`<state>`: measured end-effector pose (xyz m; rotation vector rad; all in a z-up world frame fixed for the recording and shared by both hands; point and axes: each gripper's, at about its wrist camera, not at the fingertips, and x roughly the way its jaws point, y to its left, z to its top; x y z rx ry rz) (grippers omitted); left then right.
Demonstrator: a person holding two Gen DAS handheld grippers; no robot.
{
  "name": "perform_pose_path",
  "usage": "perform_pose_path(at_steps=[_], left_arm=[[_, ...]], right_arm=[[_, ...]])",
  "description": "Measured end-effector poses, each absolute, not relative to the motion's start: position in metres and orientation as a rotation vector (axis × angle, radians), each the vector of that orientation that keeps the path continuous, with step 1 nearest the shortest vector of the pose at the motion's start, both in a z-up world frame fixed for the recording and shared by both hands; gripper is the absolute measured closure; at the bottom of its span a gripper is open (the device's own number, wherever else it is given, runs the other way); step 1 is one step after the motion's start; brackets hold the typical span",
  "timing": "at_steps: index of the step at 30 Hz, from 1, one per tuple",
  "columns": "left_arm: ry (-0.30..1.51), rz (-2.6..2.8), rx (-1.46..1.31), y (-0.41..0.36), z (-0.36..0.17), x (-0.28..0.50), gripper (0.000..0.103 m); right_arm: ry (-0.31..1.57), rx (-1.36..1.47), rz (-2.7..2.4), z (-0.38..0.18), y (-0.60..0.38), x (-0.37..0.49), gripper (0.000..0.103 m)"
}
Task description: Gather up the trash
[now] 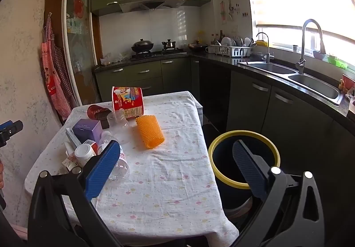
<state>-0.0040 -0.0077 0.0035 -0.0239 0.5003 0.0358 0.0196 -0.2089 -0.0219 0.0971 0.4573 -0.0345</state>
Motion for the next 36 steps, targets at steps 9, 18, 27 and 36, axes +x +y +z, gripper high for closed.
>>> perform_pose_path(at_steps=[9, 18, 27, 36], left_arm=[[0.510, 0.030, -0.021, -0.009, 0.000, -0.001, 0.004], [0.522, 0.027, -0.018, -0.008, -0.003, 0.001, 0.004], [0.530, 0.026, -0.016, -0.010, -0.005, 0.004, 0.004], [0.539, 0.020, -0.004, -0.014, -0.011, 0.006, 0.004]], right_arm=[[0.470, 0.104, -0.031, -0.020, -0.213, 0.023, 0.006], [0.473, 0.101, -0.032, -0.020, -0.210, 0.023, 0.006], [0.487, 0.100, -0.031, -0.022, -0.209, 0.025, 0.006], [0.491, 0.103, -0.031, -0.023, -0.209, 0.026, 0.006]])
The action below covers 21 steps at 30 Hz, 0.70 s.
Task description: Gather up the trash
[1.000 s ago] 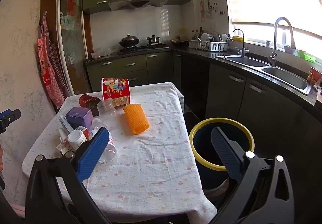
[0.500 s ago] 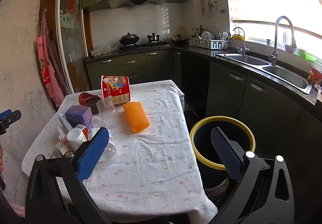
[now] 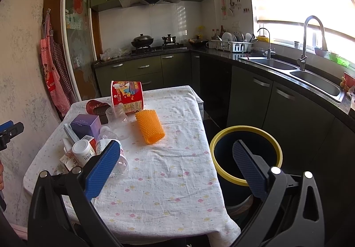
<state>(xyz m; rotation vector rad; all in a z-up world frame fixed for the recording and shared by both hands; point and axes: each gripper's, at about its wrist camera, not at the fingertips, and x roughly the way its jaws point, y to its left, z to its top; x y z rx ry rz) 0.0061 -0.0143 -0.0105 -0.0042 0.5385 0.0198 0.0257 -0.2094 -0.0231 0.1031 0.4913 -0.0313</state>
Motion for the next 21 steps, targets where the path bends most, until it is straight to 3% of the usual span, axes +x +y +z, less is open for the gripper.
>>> perform_pose_path(at_steps=[21], left_arm=[[0.546, 0.019, -0.002, -0.0155, -0.0146, 0.0071, 0.004]], right_arm=[[0.494, 0.103, -0.031, -0.0239, -0.2098, 0.0268, 0.006]])
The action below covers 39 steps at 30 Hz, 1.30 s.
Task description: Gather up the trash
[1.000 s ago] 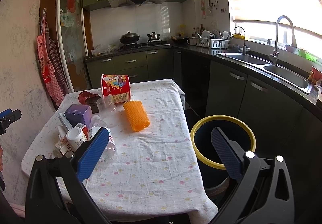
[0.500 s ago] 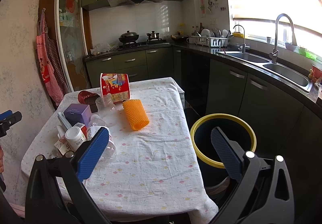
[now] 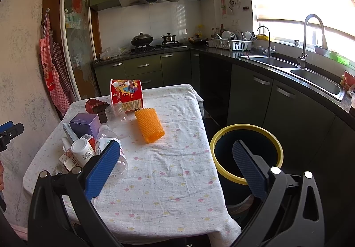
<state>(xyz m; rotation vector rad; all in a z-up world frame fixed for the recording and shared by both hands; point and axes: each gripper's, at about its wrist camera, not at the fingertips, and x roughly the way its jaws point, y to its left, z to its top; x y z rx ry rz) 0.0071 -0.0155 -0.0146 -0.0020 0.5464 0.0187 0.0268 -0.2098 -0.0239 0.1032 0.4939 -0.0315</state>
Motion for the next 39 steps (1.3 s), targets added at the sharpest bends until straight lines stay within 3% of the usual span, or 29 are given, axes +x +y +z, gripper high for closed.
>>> perform_pose_path(at_steps=[29, 39], left_arm=[[0.573, 0.021, 0.000, -0.015, -0.022, 0.017, 0.004], [0.585, 0.081, -0.057, 0.021, -0.022, 0.085, 0.004]], right_arm=[[0.514, 0.094, -0.034, -0.037, -0.205, 0.031, 0.006], [0.551, -0.057, -0.007, -0.021, -0.182, 0.092, 0.006]])
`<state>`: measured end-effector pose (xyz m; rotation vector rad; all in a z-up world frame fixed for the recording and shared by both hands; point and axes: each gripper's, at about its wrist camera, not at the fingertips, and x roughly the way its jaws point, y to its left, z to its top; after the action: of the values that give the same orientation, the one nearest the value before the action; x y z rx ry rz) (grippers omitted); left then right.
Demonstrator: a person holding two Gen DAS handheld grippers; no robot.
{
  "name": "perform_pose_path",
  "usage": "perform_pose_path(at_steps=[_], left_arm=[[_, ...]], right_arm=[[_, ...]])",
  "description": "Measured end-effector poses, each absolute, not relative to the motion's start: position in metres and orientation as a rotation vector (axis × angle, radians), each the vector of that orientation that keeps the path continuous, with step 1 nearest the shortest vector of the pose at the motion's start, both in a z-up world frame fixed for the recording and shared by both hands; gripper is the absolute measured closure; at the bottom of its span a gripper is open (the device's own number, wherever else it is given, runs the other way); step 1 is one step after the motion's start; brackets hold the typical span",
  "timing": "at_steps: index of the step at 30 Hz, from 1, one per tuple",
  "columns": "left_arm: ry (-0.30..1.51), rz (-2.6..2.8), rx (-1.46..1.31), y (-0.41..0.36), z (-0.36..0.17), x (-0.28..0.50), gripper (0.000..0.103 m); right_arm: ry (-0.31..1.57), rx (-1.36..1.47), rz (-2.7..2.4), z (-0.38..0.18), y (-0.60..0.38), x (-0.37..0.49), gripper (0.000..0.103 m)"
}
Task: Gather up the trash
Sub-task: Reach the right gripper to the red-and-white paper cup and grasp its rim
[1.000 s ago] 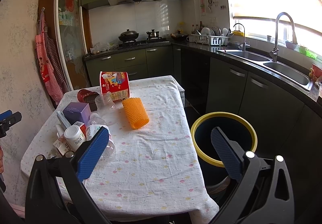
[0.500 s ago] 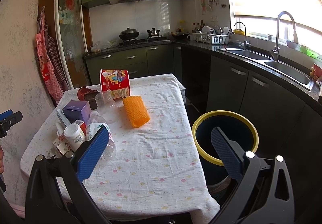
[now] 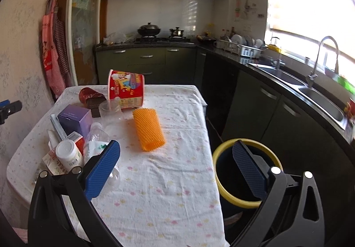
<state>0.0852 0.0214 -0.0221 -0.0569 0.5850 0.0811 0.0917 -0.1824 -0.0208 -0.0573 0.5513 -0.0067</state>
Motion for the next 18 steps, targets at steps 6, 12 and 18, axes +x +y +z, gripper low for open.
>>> perform_pose_path(at_steps=[6, 12, 18], left_arm=[[0.589, 0.097, -0.090, 0.047, -0.026, 0.151, 0.004], [0.580, 0.134, -0.119, 0.067, -0.042, 0.221, 0.004], [0.602, 0.148, -0.153, 0.080, -0.069, 0.274, 0.004]], right_arm=[[0.587, -0.107, 0.083, 0.003, -0.151, 0.153, 0.006], [0.627, -0.162, 0.153, 0.028, -0.101, 0.234, 0.006], [0.724, -0.337, 0.135, 0.013, -0.033, 0.319, 0.008]])
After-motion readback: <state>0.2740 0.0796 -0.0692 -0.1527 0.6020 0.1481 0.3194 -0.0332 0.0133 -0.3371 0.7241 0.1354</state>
